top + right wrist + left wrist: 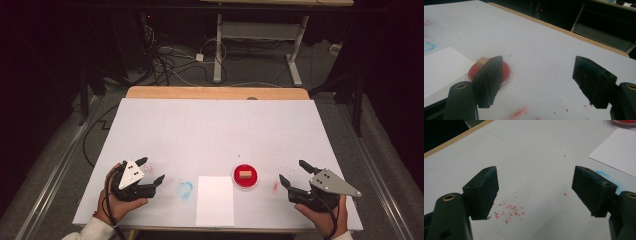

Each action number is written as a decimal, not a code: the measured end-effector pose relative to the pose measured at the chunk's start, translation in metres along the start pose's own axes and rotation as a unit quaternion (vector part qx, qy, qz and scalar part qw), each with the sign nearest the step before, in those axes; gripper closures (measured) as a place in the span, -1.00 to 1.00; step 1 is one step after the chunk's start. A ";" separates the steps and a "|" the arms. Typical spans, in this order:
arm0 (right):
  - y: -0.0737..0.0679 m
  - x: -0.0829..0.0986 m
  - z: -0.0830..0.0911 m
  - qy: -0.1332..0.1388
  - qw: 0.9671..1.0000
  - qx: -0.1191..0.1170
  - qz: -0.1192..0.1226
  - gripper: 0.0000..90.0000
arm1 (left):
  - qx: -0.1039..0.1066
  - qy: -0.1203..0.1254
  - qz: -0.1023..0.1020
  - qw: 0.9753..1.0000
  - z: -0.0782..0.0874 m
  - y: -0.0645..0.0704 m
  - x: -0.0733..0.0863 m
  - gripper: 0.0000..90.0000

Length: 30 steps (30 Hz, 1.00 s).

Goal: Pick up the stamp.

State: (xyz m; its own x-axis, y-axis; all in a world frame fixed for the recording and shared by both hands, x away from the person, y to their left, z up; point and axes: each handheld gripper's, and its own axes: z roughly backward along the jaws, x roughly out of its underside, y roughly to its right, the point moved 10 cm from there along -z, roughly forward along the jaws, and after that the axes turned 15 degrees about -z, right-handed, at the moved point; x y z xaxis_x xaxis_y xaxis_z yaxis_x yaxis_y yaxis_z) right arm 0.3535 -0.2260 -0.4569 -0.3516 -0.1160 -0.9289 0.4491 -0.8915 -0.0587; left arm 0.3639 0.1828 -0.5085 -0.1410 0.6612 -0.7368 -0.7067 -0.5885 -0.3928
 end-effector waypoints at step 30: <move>-0.034 -0.007 -0.028 -0.173 0.971 -0.122 0.114 -0.29 | 0.022 -0.021 -0.010 0.999 -0.003 0.009 0.004 -0.57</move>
State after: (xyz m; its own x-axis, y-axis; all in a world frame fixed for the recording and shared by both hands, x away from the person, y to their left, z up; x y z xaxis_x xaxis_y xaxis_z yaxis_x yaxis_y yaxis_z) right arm 0.3639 -0.1825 -0.4588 -0.4552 -0.4764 -0.7522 0.7146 -0.6995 0.0106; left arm 0.3597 0.1786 -0.5166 -0.1560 0.6922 -0.7046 -0.7389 -0.5552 -0.3818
